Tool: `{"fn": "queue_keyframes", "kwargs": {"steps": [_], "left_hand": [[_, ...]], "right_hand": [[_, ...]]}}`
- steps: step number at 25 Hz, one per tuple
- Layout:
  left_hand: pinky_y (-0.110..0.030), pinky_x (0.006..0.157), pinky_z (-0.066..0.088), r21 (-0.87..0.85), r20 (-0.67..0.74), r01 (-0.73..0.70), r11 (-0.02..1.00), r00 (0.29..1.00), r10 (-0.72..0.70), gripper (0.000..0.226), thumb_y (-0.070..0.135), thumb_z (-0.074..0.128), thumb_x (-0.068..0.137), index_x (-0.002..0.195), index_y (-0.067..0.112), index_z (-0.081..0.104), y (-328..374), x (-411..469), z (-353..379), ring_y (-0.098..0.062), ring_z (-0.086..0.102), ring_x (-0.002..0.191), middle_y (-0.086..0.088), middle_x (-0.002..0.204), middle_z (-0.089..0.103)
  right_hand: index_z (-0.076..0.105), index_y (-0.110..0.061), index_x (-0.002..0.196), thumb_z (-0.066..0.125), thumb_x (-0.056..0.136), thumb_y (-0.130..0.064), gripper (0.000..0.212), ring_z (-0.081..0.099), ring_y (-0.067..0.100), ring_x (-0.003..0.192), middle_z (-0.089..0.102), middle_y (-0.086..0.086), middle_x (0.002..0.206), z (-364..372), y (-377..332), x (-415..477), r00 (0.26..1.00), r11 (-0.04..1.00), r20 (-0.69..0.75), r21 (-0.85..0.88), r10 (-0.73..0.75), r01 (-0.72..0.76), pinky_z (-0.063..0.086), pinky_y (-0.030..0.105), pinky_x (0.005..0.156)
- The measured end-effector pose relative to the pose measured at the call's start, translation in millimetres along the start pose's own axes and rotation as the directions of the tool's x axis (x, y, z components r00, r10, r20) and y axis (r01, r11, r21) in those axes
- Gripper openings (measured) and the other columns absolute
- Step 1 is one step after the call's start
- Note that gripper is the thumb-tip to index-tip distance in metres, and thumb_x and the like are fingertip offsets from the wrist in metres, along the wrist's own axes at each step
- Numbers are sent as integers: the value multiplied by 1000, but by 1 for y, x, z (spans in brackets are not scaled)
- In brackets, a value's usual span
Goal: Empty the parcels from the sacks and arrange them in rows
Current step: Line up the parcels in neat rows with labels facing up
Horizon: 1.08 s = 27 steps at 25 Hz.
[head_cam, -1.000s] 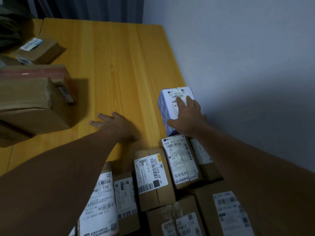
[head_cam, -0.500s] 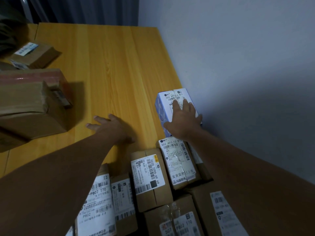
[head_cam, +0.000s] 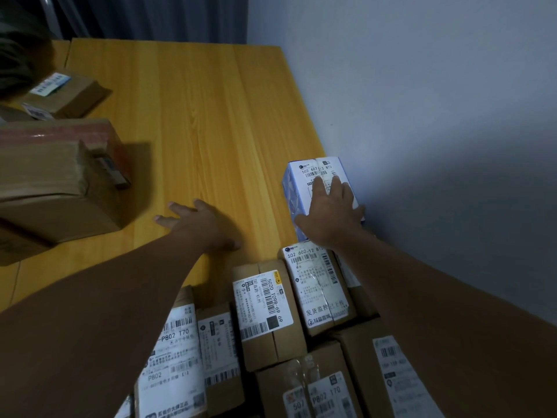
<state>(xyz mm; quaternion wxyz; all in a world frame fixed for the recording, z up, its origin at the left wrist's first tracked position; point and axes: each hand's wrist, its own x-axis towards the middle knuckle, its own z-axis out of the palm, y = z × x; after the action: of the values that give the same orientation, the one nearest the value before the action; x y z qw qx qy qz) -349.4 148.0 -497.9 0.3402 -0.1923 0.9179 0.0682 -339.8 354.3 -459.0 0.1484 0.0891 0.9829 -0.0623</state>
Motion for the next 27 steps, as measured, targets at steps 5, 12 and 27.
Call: {"fn": "queue_keyframes", "kwargs": {"steps": [5, 12, 27], "left_hand": [[-68, 114, 13, -48, -6, -18, 999, 1000, 17, 140, 76, 75, 57, 157, 16, -4, -5, 11, 5, -57, -6, 144, -28, 161, -7], [-49, 105, 42, -255, -108, -163, 953, 984, 139, 83, 42, 74, 84, 146, 9, 29, -32, -29, -14, -45, 38, 132, -23, 146, 34], [-40, 78, 50, -386, -468, -219, 896, 884, 14, 28, 27, 54, 92, 113, 9, 51, -187, -111, -98, -35, 56, 100, -16, 110, 56]], "right_hand": [[13, -15, 156, 62, 90, -46, 88, 0, 32, 153, 5, 17, 165, -7, -2, -7, 1000, 1000, -15, 30, -5, 6, 11, 68, 116], [35, -12, 143, 60, 90, -34, 62, 23, 33, 144, 32, 14, 149, -42, -20, -36, 997, 993, 10, 94, -72, 71, 25, 58, 114], [43, -9, 132, 56, 95, -28, 43, 36, 36, 130, 39, 15, 139, -60, -183, -110, 903, 907, 147, 197, -403, 373, 43, 43, 97]]}}
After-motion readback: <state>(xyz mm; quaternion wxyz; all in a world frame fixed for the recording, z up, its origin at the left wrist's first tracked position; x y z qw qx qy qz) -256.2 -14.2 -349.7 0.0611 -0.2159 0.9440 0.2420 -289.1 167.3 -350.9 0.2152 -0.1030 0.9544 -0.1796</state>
